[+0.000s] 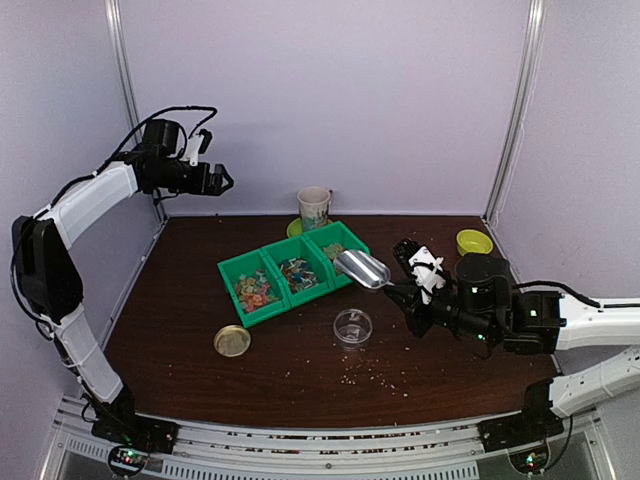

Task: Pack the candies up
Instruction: Adjust the plate at the center of the board.

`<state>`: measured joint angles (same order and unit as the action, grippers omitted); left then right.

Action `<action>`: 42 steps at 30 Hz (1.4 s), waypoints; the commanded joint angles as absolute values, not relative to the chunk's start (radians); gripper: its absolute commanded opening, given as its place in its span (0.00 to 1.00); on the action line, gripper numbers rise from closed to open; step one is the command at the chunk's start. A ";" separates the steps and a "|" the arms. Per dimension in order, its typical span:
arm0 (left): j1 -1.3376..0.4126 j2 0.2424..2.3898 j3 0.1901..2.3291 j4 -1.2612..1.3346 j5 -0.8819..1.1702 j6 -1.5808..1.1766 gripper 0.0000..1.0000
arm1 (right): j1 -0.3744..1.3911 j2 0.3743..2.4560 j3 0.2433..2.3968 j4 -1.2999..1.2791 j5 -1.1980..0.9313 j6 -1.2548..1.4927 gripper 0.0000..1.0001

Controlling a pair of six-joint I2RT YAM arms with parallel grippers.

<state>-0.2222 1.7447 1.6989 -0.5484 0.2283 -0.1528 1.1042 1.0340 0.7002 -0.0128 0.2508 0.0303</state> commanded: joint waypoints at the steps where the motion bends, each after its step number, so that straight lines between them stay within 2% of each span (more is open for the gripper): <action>1: -0.196 1.778 1.745 -0.551 0.282 -0.110 0.98 | 1.101 1.026 0.697 0.012 0.264 0.029 0.00; 14: -0.176 1.881 1.782 -0.571 0.315 -0.097 0.98 | 1.100 1.000 0.672 0.019 0.265 0.046 0.00; 28: -0.149 1.979 1.802 -0.596 0.412 -0.071 0.98 | 1.101 1.044 0.735 -0.032 0.280 0.018 0.00; 42: -0.120 2.006 1.753 -0.619 0.425 -0.045 0.98 | 1.101 1.064 0.740 -0.036 0.254 0.047 0.00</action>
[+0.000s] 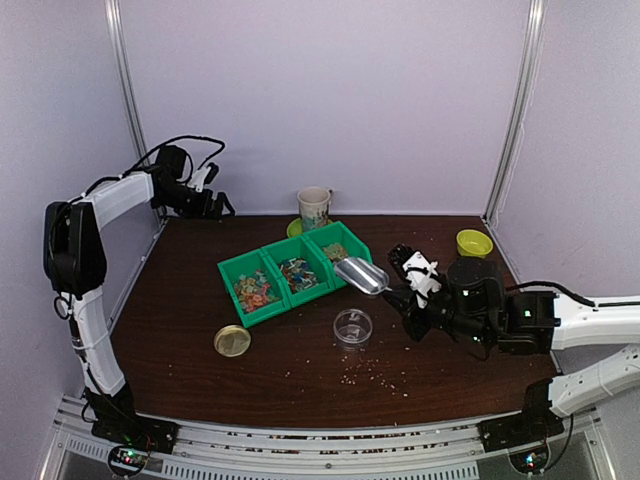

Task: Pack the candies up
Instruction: Adjust the plate at the center of the board.

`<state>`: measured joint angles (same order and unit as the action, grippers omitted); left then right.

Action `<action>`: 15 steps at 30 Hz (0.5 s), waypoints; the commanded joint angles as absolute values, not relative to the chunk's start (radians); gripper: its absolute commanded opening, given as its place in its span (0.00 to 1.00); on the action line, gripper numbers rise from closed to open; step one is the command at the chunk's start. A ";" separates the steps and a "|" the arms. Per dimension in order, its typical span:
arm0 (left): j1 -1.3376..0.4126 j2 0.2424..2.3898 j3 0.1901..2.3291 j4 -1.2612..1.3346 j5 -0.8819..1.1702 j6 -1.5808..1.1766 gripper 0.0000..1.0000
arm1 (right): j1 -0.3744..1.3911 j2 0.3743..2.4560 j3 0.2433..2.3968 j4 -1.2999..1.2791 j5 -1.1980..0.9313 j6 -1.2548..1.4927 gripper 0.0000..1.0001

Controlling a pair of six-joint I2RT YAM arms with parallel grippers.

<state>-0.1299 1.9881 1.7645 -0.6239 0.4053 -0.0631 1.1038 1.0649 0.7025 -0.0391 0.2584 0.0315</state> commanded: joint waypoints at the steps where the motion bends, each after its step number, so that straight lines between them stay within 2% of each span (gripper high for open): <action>1: -0.119 2.011 1.753 -0.620 0.428 -0.045 0.98 | 1.101 1.065 0.739 -0.040 0.254 0.049 0.00; 15: -0.097 2.079 1.788 -0.655 0.485 -0.027 0.98 | 1.101 1.078 0.758 -0.063 0.250 0.053 0.00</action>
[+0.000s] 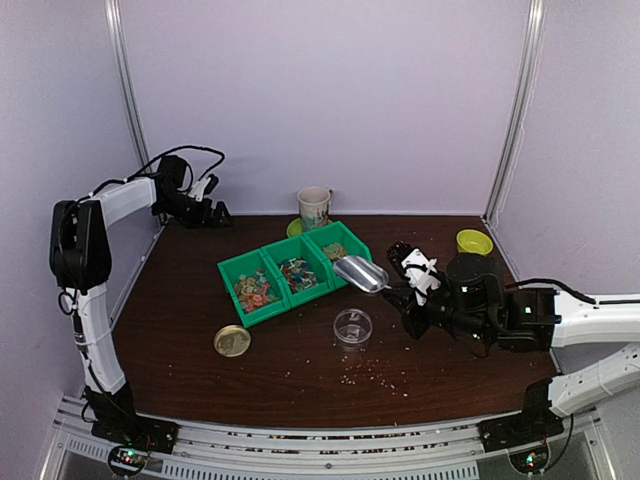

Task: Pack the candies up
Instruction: Adjust the plate at the center of the board.

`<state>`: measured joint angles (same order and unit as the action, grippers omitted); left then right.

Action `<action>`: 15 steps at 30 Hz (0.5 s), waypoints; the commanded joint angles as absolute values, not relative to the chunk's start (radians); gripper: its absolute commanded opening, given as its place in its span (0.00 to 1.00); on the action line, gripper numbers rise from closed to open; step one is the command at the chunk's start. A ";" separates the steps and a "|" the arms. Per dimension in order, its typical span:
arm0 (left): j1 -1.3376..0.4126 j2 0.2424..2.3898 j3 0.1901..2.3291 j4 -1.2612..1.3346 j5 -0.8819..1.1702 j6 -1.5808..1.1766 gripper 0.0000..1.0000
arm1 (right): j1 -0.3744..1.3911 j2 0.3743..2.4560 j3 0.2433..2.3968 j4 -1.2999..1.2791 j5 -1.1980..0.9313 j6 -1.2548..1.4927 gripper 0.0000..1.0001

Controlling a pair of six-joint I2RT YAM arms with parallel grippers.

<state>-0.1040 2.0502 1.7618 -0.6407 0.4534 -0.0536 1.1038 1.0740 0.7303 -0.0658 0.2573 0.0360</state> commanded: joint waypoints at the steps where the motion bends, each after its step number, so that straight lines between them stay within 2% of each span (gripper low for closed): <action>1: -0.098 2.082 1.787 -0.659 0.483 -0.026 0.98 | 1.100 1.078 0.758 -0.063 0.250 0.053 0.00; 15: -0.097 2.132 1.794 -0.670 0.536 -0.016 0.98 | 1.101 1.064 0.733 -0.049 0.235 0.052 0.00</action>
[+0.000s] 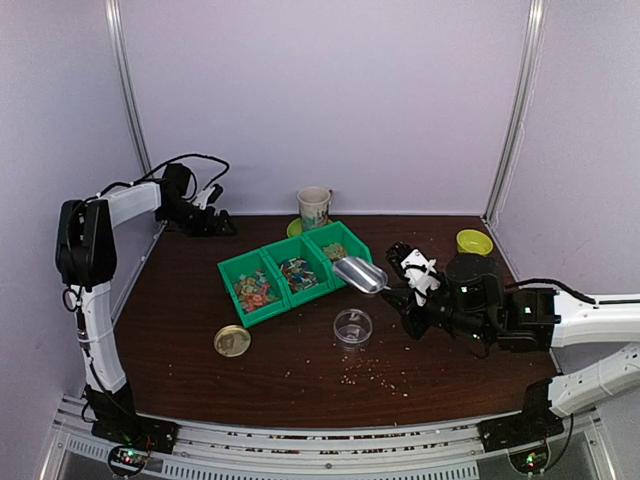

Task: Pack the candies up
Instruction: Adjust the plate at the center of the board.

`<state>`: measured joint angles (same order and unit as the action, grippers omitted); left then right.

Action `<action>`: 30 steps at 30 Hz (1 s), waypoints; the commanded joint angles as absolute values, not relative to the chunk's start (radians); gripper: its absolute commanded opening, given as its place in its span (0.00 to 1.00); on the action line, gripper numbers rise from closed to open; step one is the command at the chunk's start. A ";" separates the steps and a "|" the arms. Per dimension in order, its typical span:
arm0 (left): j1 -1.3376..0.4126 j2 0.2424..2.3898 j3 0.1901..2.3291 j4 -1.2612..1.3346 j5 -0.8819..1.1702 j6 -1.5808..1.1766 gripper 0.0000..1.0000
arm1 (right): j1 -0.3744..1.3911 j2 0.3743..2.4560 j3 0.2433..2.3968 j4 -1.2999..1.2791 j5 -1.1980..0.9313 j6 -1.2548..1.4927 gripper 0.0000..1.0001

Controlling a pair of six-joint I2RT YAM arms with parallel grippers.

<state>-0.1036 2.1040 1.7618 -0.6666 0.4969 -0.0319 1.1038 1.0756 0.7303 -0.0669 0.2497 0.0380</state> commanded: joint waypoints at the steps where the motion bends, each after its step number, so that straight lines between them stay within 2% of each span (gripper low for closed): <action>1: -0.098 2.139 1.799 -0.669 0.540 -0.019 0.98 | 1.100 1.066 0.732 -0.046 0.234 0.051 0.00; 20: -0.162 2.186 1.778 -0.685 0.652 -0.005 0.98 | 1.101 1.103 0.737 -0.044 0.215 0.058 0.00; 30: -0.190 2.170 1.750 -0.737 0.607 0.014 0.95 | 1.101 1.088 0.718 -0.040 0.214 0.059 0.00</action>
